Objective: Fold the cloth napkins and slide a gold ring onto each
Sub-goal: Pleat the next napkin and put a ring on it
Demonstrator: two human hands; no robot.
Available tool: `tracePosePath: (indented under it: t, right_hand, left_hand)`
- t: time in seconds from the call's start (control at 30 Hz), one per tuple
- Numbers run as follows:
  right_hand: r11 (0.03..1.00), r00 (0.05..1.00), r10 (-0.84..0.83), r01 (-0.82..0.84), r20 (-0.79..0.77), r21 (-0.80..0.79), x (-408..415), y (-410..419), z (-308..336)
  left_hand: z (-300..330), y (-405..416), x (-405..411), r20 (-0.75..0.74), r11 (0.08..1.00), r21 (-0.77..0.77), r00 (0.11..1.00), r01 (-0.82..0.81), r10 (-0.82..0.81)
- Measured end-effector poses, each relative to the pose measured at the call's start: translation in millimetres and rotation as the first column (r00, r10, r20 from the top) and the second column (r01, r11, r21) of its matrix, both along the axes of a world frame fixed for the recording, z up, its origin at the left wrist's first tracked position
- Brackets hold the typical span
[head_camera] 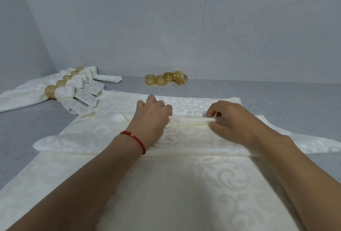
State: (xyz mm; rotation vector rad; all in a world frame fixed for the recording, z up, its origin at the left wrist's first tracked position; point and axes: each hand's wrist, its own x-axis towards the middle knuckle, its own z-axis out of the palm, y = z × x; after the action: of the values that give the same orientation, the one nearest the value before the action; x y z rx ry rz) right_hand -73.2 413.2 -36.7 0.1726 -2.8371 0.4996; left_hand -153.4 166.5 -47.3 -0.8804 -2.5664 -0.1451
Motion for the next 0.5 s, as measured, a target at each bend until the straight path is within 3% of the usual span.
tracePosePath:
  t: [0.07, 0.17, 0.27, 0.33, 0.4, 0.5]
  right_hand:
    - [0.998, 0.999, 0.016, -0.013, 0.046, -0.061, 6.0, -0.4, 4.7]
    - [0.986, 0.999, 0.005, 0.002, 0.046, -0.165, 5.6, 0.3, 4.4]
    - [0.982, 0.993, 0.015, 0.007, 0.116, -0.188, 3.2, 2.9, 4.6]
    - [0.989, 0.988, 0.039, -0.016, 0.151, -0.149, 2.0, 7.4, 6.0]
    - [0.993, 0.982, 0.061, -0.042, 0.177, -0.113, 2.9, 7.7, 8.2]
    - [0.992, 0.98, 0.067, -0.044, 0.186, -0.122, 2.8, 6.9, 9.0]
  left_hand:
    - [0.2, -1.1, 3.7, -0.124, 0.996, -0.084, 0.991, 0.039, -0.049]
    - [9.1, -3.0, 10.9, -0.119, 0.981, -0.172, 0.986, 0.092, -0.113]
    - [23.4, -9.4, 16.0, 0.159, 0.977, -0.163, 0.981, 0.134, -0.108]
    - [28.9, -14.7, 15.4, 0.372, 0.99, -0.036, 0.921, 0.138, -0.115]
    - [27.6, -17.8, 13.0, 0.426, 0.988, 0.083, 0.891, 0.131, -0.154]
    - [18.9, -18.1, 6.2, 0.442, 0.994, 0.039, 0.89, 0.107, -0.113]
